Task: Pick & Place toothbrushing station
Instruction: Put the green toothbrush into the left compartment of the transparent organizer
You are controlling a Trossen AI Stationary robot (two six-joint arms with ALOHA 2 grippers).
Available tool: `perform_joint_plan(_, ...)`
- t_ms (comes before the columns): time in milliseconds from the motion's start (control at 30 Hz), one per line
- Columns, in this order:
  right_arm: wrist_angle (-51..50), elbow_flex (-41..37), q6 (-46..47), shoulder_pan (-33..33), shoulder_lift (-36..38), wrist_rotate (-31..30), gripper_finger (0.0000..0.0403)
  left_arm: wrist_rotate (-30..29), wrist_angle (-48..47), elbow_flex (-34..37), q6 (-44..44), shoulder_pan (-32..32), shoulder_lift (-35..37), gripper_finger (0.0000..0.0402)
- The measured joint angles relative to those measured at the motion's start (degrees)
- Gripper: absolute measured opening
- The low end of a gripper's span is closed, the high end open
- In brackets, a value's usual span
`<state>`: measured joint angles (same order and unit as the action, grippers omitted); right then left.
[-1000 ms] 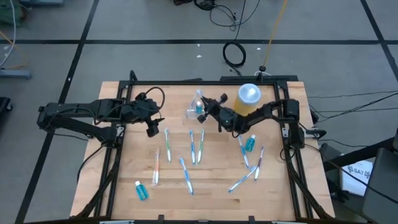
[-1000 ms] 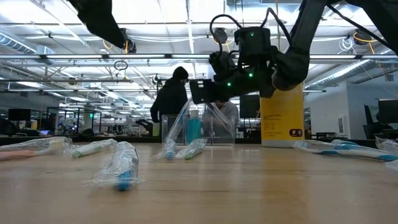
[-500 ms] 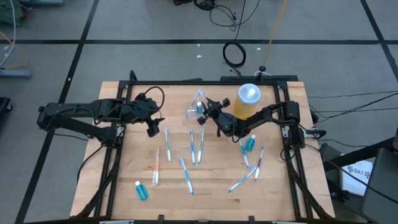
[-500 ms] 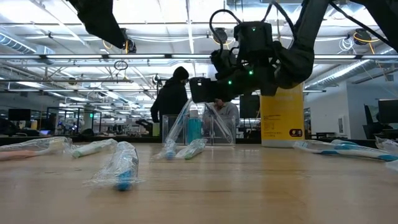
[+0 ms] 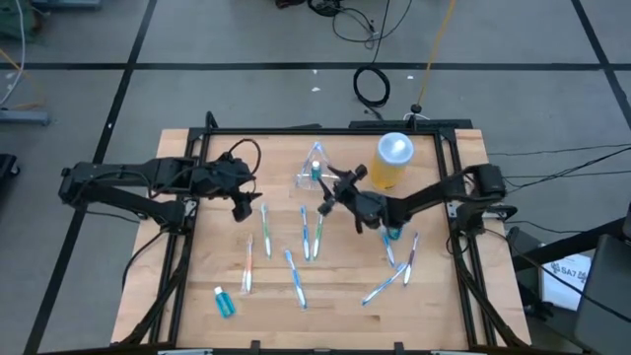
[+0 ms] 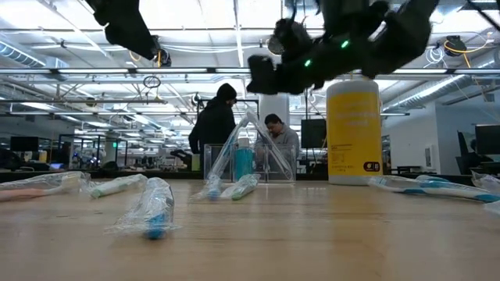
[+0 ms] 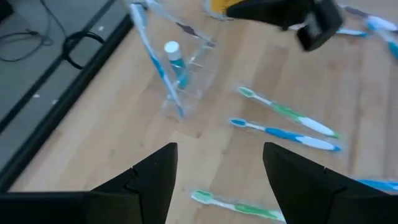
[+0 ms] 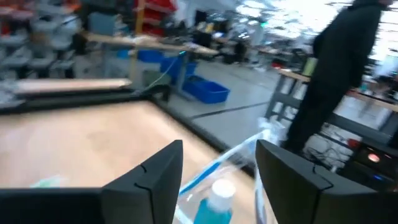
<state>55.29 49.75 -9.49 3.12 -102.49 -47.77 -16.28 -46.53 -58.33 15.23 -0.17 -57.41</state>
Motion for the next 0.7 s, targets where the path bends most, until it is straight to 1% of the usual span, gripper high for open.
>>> perform_joint_plan(67,-6.1,-0.3,0.9,2.0,3.3,0.1,0.0198,0.2,-0.1,0.0,0.6,-0.8,0.0,0.0244)
perform_joint_plan(133,-13.8,-0.9,3.8,3.8,7.1,0.0,0.0199,0.2,-0.1,0.0,1.3,-1.9,0.0,0.0244)
perform_joint_plan(300,-34.2,-0.9,18.3,8.3,14.5,0.2,0.0199,-0.1,-0.1,0.0,1.9,-4.2,0.0,0.0244)
perform_joint_plan(433,-48.5,-1.0,29.7,11.5,17.7,5.8,0.0199,-0.3,0.0,0.0,2.4,-4.9,0.0,0.0244)
perform_joint_plan(567,-56.3,-1.0,38.2,14.2,18.4,10.3,0.0199,-0.3,0.1,0.0,5.2,-5.5,0.0,0.0244)
perform_joint_plan(700,-60.3,-1.0,40.5,15.0,18.5,15.6,0.0199,-0.4,0.5,1.4,9.6,-6.8,0.0,0.0244)
